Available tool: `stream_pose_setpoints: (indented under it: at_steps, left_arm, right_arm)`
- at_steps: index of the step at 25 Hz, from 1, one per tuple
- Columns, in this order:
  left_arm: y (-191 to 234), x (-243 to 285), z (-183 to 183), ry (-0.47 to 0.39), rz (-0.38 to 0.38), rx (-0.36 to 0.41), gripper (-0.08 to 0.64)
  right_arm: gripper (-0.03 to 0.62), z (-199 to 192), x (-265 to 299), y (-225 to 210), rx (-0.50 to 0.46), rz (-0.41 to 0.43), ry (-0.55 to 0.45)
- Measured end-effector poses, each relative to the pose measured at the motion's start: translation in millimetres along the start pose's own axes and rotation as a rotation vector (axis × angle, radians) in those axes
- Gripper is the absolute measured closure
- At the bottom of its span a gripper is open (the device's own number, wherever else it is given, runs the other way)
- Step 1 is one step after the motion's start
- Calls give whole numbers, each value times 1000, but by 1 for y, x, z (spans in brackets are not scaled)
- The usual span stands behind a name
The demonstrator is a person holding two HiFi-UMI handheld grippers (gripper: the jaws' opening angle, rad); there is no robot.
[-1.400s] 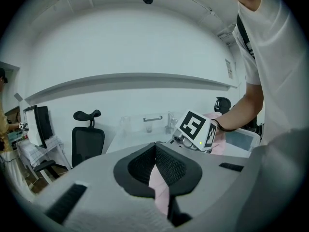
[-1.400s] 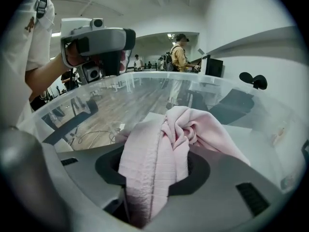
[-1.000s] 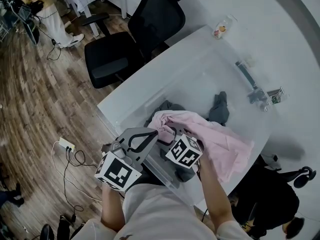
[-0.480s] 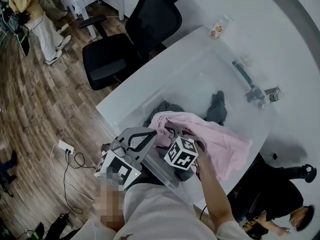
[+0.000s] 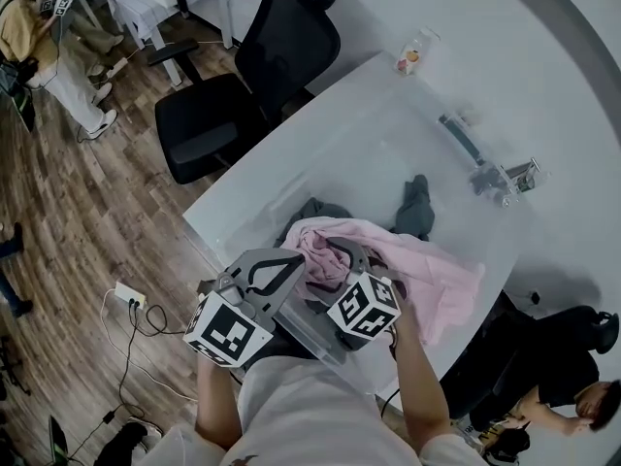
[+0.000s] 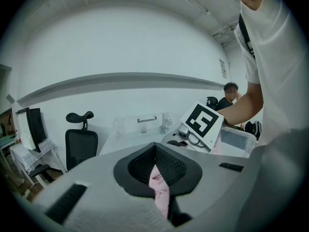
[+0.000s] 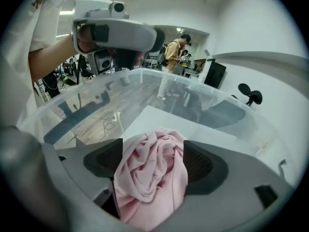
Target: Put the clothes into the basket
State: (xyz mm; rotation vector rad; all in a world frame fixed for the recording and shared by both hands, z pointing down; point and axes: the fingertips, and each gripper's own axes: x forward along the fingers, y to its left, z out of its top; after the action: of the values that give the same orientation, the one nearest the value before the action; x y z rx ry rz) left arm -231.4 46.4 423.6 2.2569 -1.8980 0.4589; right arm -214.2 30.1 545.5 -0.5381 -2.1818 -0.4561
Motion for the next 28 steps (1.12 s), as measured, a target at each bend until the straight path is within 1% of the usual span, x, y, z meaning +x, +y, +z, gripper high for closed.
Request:
stream_pose_setpoints:
  at_steps: [3, 6, 7, 9, 11, 15, 18, 21, 23, 25, 28]
  left_arm:
    - [0, -1, 9, -20, -5, 4, 555]
    - [-1, -1, 17, -47, -13, 28, 555]
    - [-1, -2, 19, -55, -11, 24, 555]
    - [0, -3, 25, -71, 2, 0, 555]
    - [1, -5, 33, -90, 11, -10, 555]
    - [-1, -10, 49, -143, 11, 2, 555]
    - [-2, -15, 65, -192, 4, 9, 555]
    - [-5, -21, 77, -227, -6, -10, 555]
    - [-7, -23, 81, -242, -12, -33, 555]
    - [-11, -25, 84, -256, -21, -49, 555]
    - [-17, -25, 88, -274, -39, -46, 555]
  right_arm:
    - [204, 11, -17, -8, 40, -37, -66]
    - [215, 25, -37, -15, 84, -66, -159]
    - [244, 30, -45, -18, 103, -80, -197]
    - [323, 39, -61, -23, 150, -105, -275]
    - [355, 48, -77, -27, 190, -124, -352]
    - [482, 68, -115, -39, 224, -193, -526]
    - [550, 81, -141, -42, 255, -218, -633]
    - [580, 90, -164, -40, 264, -209, -728]
    - [586, 93, -176, -38, 277, -210, -779]
    - [588, 92, -185, -36, 296, -216, -814]
    - [588, 87, -194, -32, 314, -225, -836]
